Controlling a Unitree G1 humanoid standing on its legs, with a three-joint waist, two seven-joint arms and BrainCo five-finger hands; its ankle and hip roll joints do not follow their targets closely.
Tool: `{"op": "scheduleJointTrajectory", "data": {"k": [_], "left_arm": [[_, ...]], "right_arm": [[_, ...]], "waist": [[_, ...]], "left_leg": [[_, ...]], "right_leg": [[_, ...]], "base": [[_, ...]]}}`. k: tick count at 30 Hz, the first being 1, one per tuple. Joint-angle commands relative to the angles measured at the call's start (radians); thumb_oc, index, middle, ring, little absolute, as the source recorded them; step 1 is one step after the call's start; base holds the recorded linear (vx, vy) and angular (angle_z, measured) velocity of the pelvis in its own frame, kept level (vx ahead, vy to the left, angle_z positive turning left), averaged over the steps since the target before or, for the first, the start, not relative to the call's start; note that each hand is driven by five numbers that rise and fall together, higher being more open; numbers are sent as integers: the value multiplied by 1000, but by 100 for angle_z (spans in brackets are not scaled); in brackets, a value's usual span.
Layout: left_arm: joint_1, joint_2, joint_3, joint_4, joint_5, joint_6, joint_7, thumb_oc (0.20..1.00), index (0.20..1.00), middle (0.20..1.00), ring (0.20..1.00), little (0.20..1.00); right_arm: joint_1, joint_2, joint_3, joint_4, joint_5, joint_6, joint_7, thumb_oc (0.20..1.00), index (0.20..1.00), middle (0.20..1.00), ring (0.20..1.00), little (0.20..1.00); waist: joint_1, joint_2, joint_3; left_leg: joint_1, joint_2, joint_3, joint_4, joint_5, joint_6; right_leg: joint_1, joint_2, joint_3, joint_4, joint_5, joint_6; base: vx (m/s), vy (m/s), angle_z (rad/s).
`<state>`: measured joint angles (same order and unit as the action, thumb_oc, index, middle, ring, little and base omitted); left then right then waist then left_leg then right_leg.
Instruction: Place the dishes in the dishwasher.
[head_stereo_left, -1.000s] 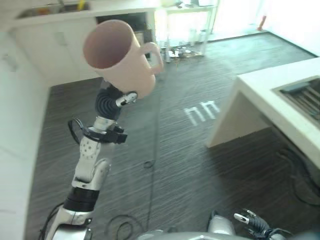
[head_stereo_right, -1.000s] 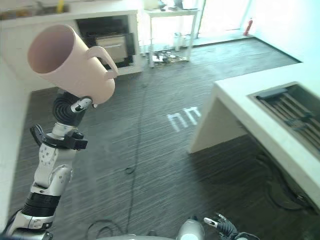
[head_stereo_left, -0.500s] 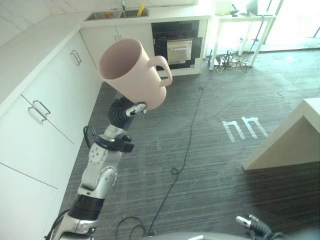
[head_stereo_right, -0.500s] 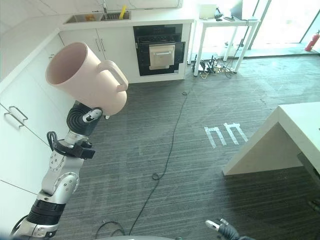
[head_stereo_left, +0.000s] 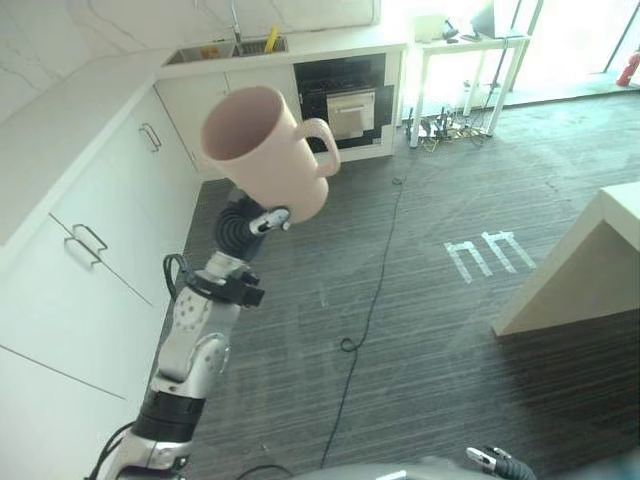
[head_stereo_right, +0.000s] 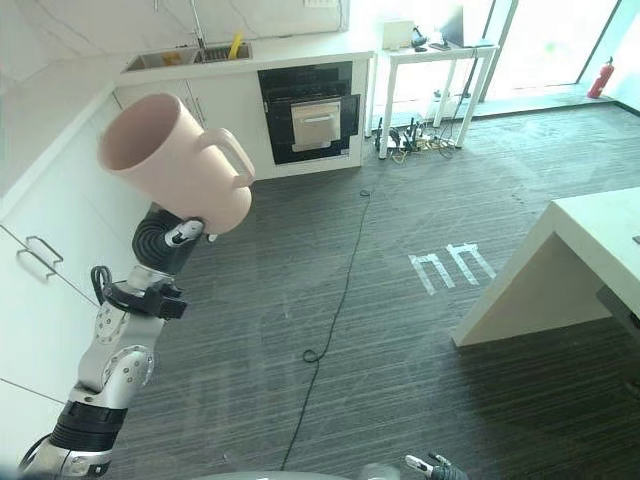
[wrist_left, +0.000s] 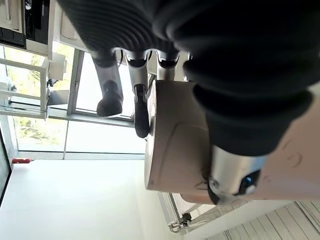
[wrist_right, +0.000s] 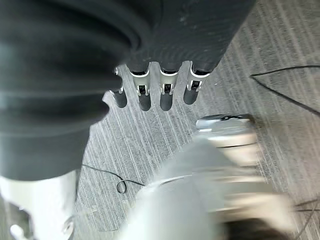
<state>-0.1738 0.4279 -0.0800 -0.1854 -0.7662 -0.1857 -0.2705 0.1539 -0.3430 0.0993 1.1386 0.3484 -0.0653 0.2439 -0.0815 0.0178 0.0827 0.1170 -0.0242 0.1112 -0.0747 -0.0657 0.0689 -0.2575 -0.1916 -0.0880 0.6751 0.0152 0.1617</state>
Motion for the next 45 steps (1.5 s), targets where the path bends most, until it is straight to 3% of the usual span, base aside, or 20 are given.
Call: {"op": "scheduleJointTrajectory", "data": {"k": [1,3,4,6,11,12,14,16,19,21,23,24,25,27,30,34,37,41,43,45], "left_arm": [[-53,6,55,-23,-45,-23,2,200,200,200,200,200],[-66,6,52,-26,-48,-11,17,200,200,200,200,200],[-82,7,47,-37,-63,11,26,200,200,200,200,200],[-92,12,51,-42,-63,23,9,200,200,200,200,200],[-23,8,75,-79,-80,18,-43,200,200,200,200,200],[6,0,90,-94,-95,10,-50,200,200,200,200,200],[42,2,103,-109,-138,5,-39,200,200,200,200,200],[50,-9,97,-115,-146,-6,-22,200,200,200,200,200],[32,-33,86,-113,-149,11,-25,200,200,200,200,200],[19,-33,79,-103,-147,15,-26,200,200,200,200,200],[27,-20,76,-98,-147,-3,-8,200,200,200,200,200],[31,-18,65,-102,-157,-16,16,200,200,200,200,200],[32,-31,61,-96,-205,-10,1,200,200,200,200,200],[23,-48,64,-67,-231,-24,-41,200,200,200,200,200],[-18,-30,50,-46,-225,-52,-25,200,200,200,200,200],[-50,-36,25,-35,-188,-38,-7,200,200,200,200,200],[-46,-42,32,-29,-172,-22,-2,200,200,200,200,200],[-46,-36,29,-22,-185,6,-1,200,200,200,200,200],[-53,-36,24,-16,-194,26,-21,200,200,200,200,200],[-50,-36,25,-18,-199,45,-33,200,200,200,200,200]], "right_arm": [[13,7,5,25,-37,-58,29,1000,1000,1000,1000,1000],[18,13,10,42,-30,-60,29,1000,1000,1000,1000,1000],[21,17,6,59,-22,-61,27,1000,1000,1000,1000,1000],[21,14,-6,80,-34,-54,34,1000,1000,1000,1000,1000],[56,13,0,33,-45,-24,25,1000,1000,1000,1000,1000],[65,8,-3,-5,-63,-7,19,1000,1000,1000,1000,1000],[74,-16,12,-53,-85,0,14,1000,1000,1000,1000,1000],[60,-37,24,-76,-88,-2,24,1000,1000,1000,1000,1000],[43,-61,22,-61,-113,-41,21,1000,1000,1000,1000,1000],[28,-70,20,-53,-97,-51,24,1000,1000,1000,1000,1000],[17,-68,3,-33,-124,-74,34,1000,1000,1000,1000,1000],[19,-67,3,-8,-141,-97,31,1000,1000,1000,1000,1000],[20,-57,7,7,-148,-101,15,1000,1000,1000,1000,1000],[8,-51,14,1,-128,-74,-6,1000,1000,1000,1000,1000],[19,-48,-8,13,-123,-66,20,1000,1000,1000,1000,1000],[46,-14,-1,38,-154,-81,40,1000,1000,1000,1000,1000],[53,-13,6,44,-163,-81,48,1000,1000,1000,1000,1000],[48,-4,24,57,-151,-61,41,1000,1000,1000,1000,1000],[66,1,25,68,-121,-80,36,1000,1000,1000,1000,1000],[66,9,22,75,-99,-77,34,1000,1000,1000,1000,1000]], "waist": [[-25,-25,30],[-35,-32,29],[-49,-32,29],[-66,-29,32],[-56,-31,25],[-60,-25,14],[-61,-5,2],[-53,-34,-2],[-8,-94,38],[11,-103,55],[28,-86,61],[43,-56,57],[48,-53,47],[56,-54,31],[55,-69,-3],[59,-69,-16],[56,-51,-8],[36,-66,12],[0,-74,28],[-15,-75,29]], "left_leg": [[77,-12,-34,-13,-9,-53],[87,-11,-48,-13,-21,-58],[100,-7,-65,-13,-41,-63],[123,-2,-79,-13,-64,-67],[191,25,-58,-13,-98,-76],[227,69,-18,29,-102,-104],[180,159,0,245,112,-177],[67,199,15,507,233,-205],[-219,171,4,783,216,-171],[-274,142,13,727,185,-152],[-248,120,75,353,204,-154],[-237,131,87,35,282,-178],[-267,159,139,-13,321,-207],[-278,171,191,-13,314,-213],[-216,97,193,-13,205,-126],[-142,46,150,-13,158,-82],[-95,29,80,-13,130,-65],[-50,15,-14,-13,116,-71],[-22,4,-77,-13,89,-67],[-10,-5,-103,-13,73,-59]], "right_leg": [[69,34,-91,-301,155,-11],[75,34,-88,-435,151,-8],[64,34,-63,-608,174,8],[41,27,-11,-731,242,29],[69,24,-59,-662,209,17],[67,40,-95,-597,166,-5],[126,115,-97,-610,118,-67],[204,143,-70,-666,100,-113],[314,137,-24,-698,76,-151],[357,144,-22,-721,63,-145],[400,165,4,-756,42,-114],[428,173,9,-762,18,-94],[470,161,-22,-762,1,-81],[515,141,-60,-762,-29,-69],[542,76,-89,-667,-50,-22],[382,-1,-143,-281,142,29],[252,-5,-106,-88,181,19],[196,76,-118,-357,101,-16],[211,130,-28,-588,99,-31],[199,154,25,-605,110,-36]], "base": [[294,-134,12],[343,-219,18],[432,-292,16],[469,-320,24],[469,-363,22],[493,-378,18],[572,-491,14],[454,-429,-34],[374,-270,-53],[371,-34,-28],[682,250,-101],[880,466,-188],[796,469,-197],[557,403,-16],[581,527,89],[392,333,59],[312,170,83],[386,-126,88],[378,-229,159],[263,-157,185]]}}
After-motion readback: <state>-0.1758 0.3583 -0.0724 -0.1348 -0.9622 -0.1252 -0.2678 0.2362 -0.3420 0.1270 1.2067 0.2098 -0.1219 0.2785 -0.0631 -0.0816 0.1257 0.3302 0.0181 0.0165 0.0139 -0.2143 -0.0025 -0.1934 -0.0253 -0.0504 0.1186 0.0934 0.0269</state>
